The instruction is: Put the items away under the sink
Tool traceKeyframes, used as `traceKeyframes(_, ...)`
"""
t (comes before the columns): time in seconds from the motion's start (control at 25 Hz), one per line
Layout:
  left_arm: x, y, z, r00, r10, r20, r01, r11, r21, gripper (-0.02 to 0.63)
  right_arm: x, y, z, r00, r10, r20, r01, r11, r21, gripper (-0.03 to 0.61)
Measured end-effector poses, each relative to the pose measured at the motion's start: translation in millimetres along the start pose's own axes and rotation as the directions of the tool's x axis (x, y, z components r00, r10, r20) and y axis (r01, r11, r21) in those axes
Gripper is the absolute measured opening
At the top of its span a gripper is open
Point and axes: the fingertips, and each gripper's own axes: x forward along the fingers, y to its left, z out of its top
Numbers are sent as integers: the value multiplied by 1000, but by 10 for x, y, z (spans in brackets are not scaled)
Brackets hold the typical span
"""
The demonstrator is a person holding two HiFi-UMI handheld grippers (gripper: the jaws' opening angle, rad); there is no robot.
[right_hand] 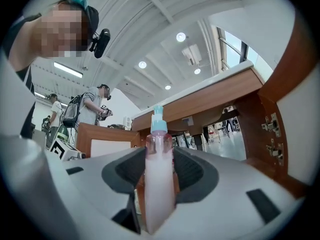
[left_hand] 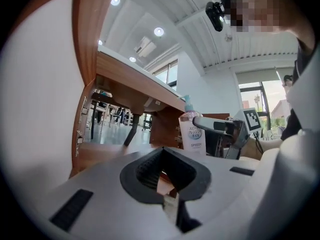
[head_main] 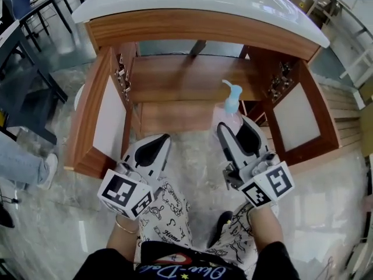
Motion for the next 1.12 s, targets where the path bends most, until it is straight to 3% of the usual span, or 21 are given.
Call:
traceKeyframes(0.16,-11,-54,40,999,-31,20,30,999,19,8,-48,-22,143,999,-40,14,40,999,-8,183)
traceKeyframes(0.32,-26,-119,40,996,-90,18,90,996,13,8,-63,-80,321,1000,-29,-1,29,999,16,183)
traceKeyframes(0.68,172,64,46,998,-32,44,33,999,-10,8,-103,-422,453,998,-32,47,30,998,57,183)
traceKeyframes(0.92,194,3,-1,1000,-25,15,24,999,32,8,-20,-603,358,996,-28,85,22,998,64,183)
traceKeyframes(1.12,138,15,-60,1000,-20,6,20,1000,-19,8,127,-648,242,998,4,68,-8,999,51,184)
